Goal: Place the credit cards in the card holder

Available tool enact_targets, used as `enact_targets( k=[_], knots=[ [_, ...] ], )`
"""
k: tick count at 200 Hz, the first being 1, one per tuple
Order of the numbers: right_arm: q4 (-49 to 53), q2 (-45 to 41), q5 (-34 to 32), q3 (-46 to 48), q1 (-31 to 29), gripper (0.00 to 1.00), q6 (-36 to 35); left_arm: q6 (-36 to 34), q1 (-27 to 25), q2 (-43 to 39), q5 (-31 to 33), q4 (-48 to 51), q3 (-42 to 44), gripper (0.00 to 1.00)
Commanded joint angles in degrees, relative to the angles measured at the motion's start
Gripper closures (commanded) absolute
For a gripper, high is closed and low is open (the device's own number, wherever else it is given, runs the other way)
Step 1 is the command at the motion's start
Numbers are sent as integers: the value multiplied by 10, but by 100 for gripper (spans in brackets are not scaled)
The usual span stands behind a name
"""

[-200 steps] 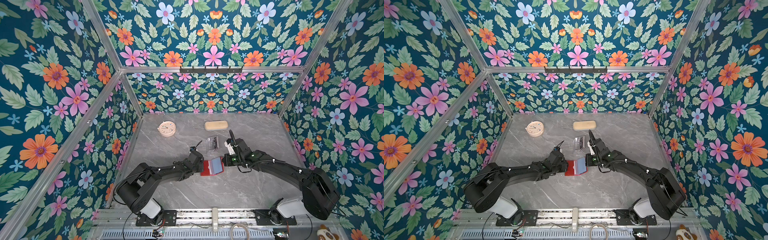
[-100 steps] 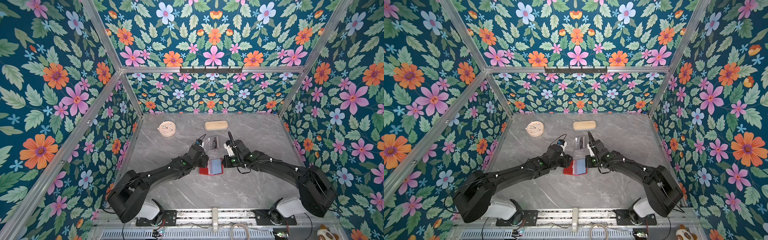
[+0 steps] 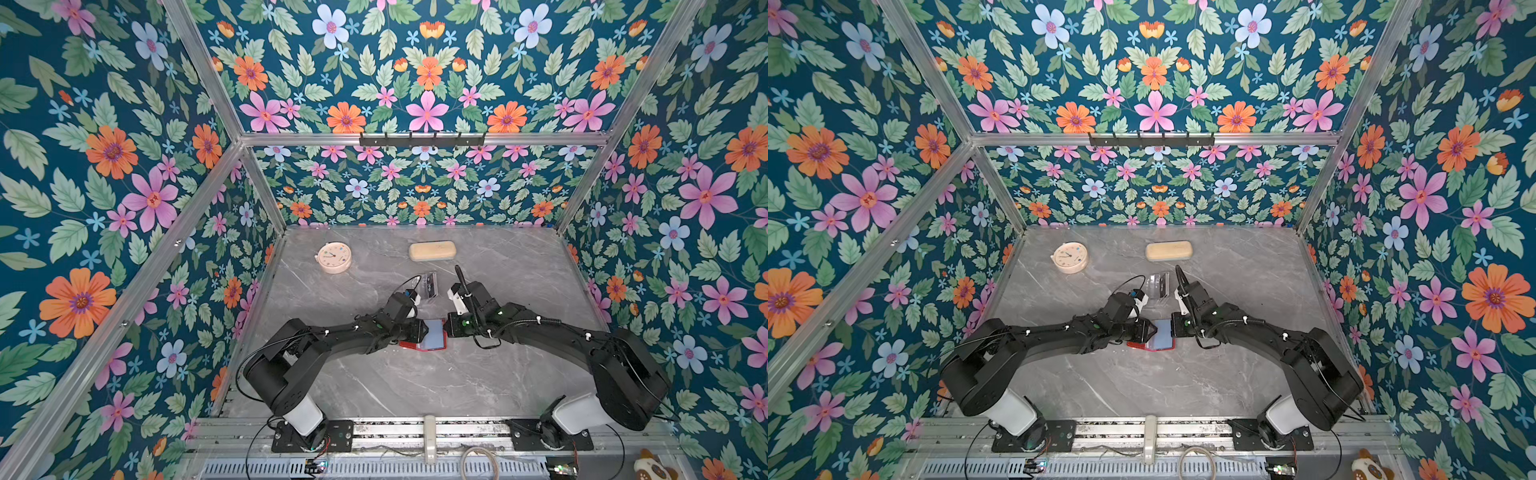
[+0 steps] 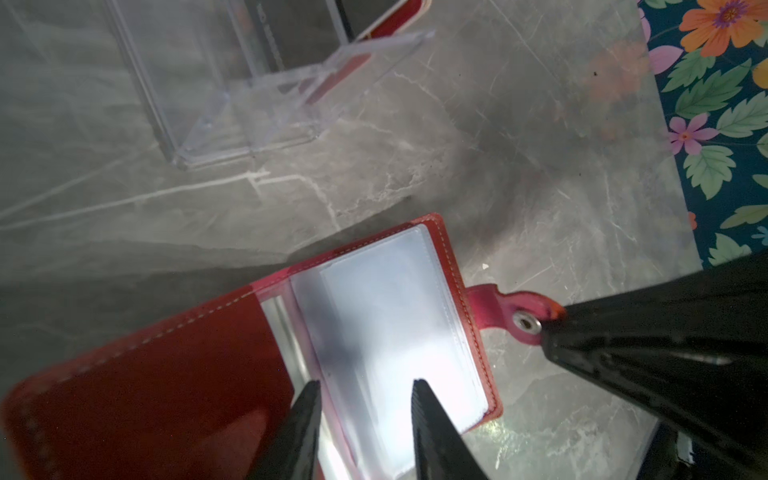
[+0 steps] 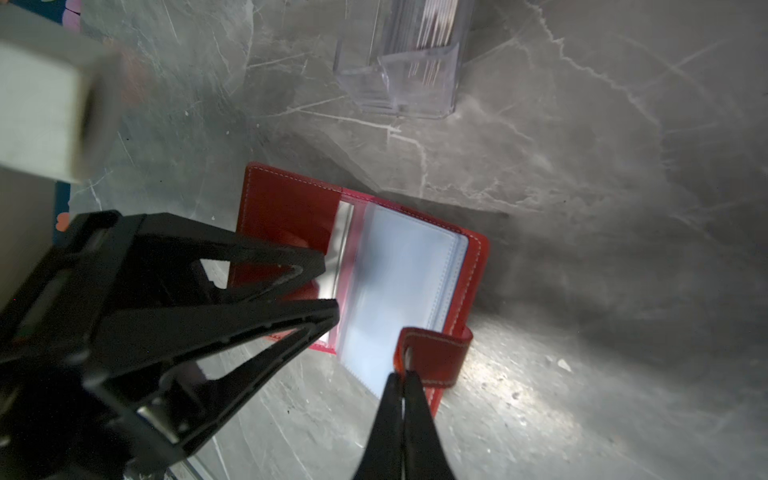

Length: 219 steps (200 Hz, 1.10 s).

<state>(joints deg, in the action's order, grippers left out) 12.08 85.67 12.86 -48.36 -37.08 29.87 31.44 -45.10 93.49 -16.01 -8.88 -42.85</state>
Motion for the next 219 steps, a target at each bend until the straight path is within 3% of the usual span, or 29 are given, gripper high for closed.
enact_targets(
  k=[1, 201, 219],
  knots=[
    [-10, 6, -3, 1, -1, 100, 7, 12, -1, 11, -27, -30, -1, 64],
    [-17, 30, 0, -2, 0, 100, 8, 36, -1, 67, -60, -67, -5, 70],
    [-16, 30, 0, -2, -1, 100, 8, 38, 0, 69, -61, -68, -5, 76]
  ],
)
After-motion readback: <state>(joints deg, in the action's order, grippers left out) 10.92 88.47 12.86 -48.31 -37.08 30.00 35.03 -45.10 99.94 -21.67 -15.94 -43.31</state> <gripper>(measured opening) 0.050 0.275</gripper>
